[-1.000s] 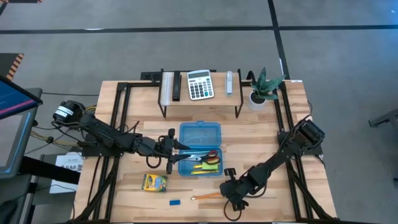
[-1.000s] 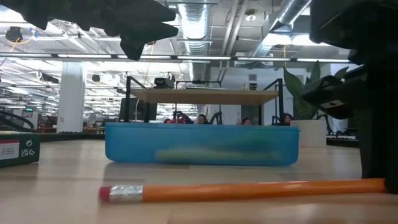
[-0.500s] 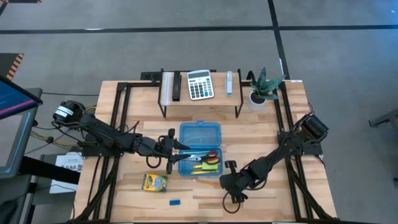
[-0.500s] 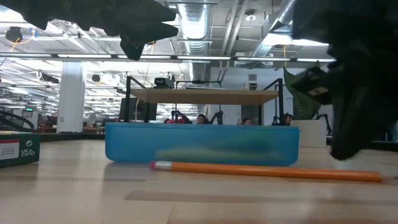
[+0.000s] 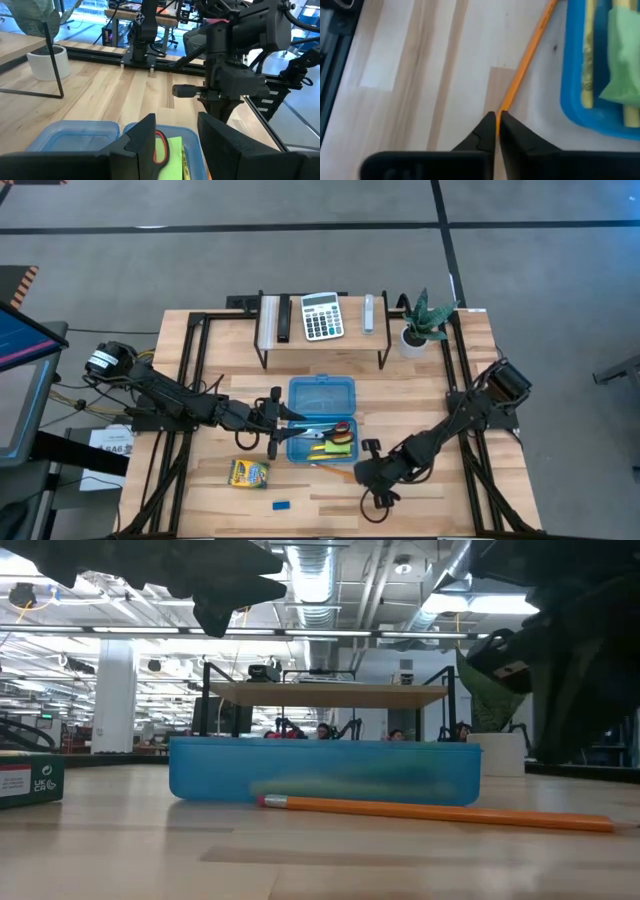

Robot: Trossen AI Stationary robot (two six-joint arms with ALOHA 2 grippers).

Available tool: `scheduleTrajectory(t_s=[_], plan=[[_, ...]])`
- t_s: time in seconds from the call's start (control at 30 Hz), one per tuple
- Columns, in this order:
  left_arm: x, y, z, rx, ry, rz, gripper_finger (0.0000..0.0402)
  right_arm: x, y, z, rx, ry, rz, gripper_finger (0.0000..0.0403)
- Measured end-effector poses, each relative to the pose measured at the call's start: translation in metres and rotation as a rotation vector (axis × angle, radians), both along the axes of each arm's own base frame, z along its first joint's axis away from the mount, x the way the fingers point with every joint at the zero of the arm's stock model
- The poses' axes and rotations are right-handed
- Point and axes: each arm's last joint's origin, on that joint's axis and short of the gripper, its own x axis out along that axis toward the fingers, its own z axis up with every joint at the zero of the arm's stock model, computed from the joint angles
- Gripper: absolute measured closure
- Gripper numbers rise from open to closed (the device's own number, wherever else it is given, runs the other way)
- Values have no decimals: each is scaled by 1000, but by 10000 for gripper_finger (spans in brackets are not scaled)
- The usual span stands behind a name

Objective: Pack school essentials
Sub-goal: Put the orange pencil into the blue supply box

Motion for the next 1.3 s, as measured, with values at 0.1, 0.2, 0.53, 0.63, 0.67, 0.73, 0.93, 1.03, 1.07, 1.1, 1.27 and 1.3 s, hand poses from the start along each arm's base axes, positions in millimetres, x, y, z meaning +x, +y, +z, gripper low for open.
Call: scheduleTrajectory(t_s=[0.1,0.2,0.53,0.63,0.67,0.73,0.93,1.03,1.07,1.1,1.27,1.3], plan=[[0,0,0,0,0,0,269,-5,4,-1,9,28,14,317],[0,0,0,0,0,0,269,-10,7,-4,7,70,-13,272],[0,0,0,-9,-1,-8,269,-15,2,-16,-20,64,-113,169],[0,0,0,-10,-1,-8,269,-13,2,-19,-26,63,-118,173],[0,0,0,-11,-1,-8,269,-13,2,-21,-28,66,-120,175],[0,0,0,-11,0,-8,269,-13,2,-21,-30,69,-120,180],[0,0,0,-16,4,-9,269,-8,6,-34,-24,59,-129,183],[0,-1,0,-17,5,-16,269,-9,5,-36,-38,78,-136,187],[0,0,-1,-16,9,-16,269,-10,4,-37,-48,89,-136,190],[0,-1,-1,-15,11,-17,269,-10,3,-38,-58,100,-138,194],[0,0,-1,-15,8,-16,269,-13,1,-40,-96,134,-132,231],[0,0,-1,-16,7,-16,269,-14,0,-40,-100,139,-129,241]])
